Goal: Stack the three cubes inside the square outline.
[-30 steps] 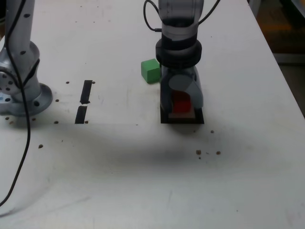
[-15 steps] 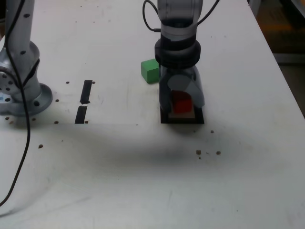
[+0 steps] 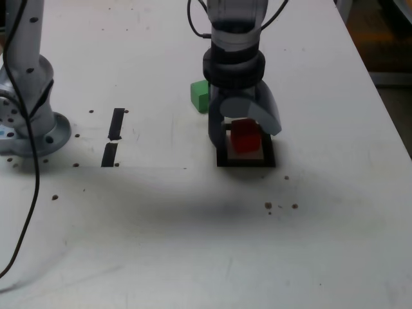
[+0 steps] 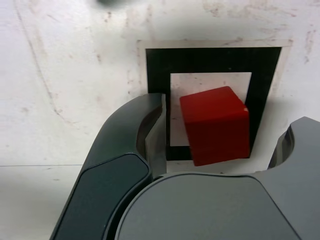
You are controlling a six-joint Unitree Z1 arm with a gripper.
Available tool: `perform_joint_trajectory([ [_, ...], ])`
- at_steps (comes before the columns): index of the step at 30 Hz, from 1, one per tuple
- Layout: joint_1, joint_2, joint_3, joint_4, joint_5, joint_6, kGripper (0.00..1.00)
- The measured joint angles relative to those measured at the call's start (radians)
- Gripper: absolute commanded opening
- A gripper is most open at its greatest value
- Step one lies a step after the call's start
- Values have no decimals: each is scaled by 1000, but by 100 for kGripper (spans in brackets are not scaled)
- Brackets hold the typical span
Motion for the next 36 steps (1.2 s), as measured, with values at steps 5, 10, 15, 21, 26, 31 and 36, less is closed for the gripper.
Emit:
perform_joint_trajectory([
  [5,0,-38,-3,23,36,-7,93],
  [10,13,-69,-22,48,69,-6,99],
  [15,53,-91,-24,56,73,-2,100],
  [21,118,-93,-25,57,70,17,100],
  [26,146,-93,-38,45,70,46,100],
  [31,165,-83,-62,31,70,67,100],
  [36,176,-69,-73,30,70,77,100],
])
